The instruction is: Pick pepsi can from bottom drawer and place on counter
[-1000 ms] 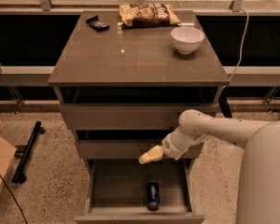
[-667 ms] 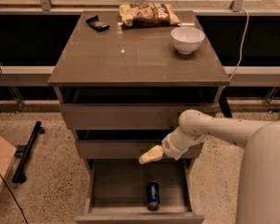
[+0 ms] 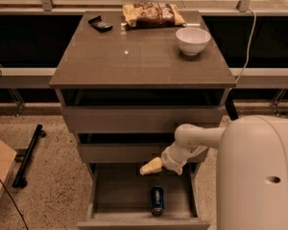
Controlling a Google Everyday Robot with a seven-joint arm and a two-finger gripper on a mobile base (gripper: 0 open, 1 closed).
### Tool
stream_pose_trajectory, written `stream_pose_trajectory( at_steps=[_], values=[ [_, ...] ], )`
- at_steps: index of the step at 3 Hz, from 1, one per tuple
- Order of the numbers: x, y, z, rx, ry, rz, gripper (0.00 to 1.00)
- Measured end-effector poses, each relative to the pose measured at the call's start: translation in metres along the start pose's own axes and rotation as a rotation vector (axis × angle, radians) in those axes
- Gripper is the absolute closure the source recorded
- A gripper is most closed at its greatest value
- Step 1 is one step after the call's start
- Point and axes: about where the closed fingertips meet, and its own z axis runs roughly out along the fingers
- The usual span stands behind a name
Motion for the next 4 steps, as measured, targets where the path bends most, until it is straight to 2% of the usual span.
stream_pose_trajectory(
  at_steps=[1, 2, 4],
  values=[
    [0.005, -0.016, 0.042, 0.026, 0.035, 0.082, 0.00],
    [0.005, -0.016, 0.042, 0.026, 0.035, 0.082, 0.00],
    [-0.003, -0.035, 0.082, 0.041, 0.017, 0.172, 0.00]
  ],
)
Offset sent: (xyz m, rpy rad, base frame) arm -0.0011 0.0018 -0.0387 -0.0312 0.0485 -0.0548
